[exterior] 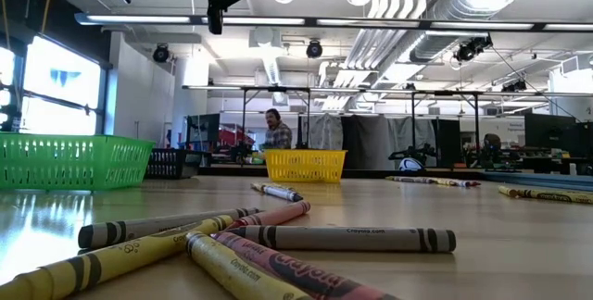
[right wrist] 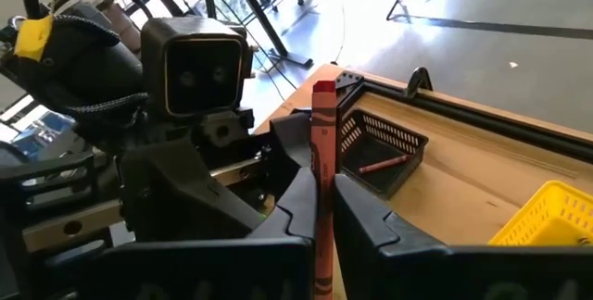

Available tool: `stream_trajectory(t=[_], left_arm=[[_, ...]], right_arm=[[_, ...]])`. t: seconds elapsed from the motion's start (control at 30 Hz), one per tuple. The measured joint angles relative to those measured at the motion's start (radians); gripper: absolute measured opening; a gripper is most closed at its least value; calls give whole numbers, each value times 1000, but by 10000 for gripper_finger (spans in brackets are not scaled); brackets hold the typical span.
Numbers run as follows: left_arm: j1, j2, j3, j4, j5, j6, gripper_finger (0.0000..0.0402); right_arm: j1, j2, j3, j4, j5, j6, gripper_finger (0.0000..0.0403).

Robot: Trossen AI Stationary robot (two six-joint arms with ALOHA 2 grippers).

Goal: Sort crayons
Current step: Put the red crayon into the black bin

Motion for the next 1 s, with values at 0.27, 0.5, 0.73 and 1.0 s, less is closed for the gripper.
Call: stream_trajectory(t=[0.27,0.5,0.73,1.0], left_arm=[[-1,0,0,-9,-1,5,154],[-19,0,0,-9,-1,6,154],[-19,0,0,-8,-1,9,118],[-19,-1,0,-10,1,21,8]], right_arm=[[0,0,0,8,-8,-1,6],[0,0,0,41,-20,-25,6],[0,0,0,38,-20,-25,6],[0,4,-1,33,-25,-30,6]])
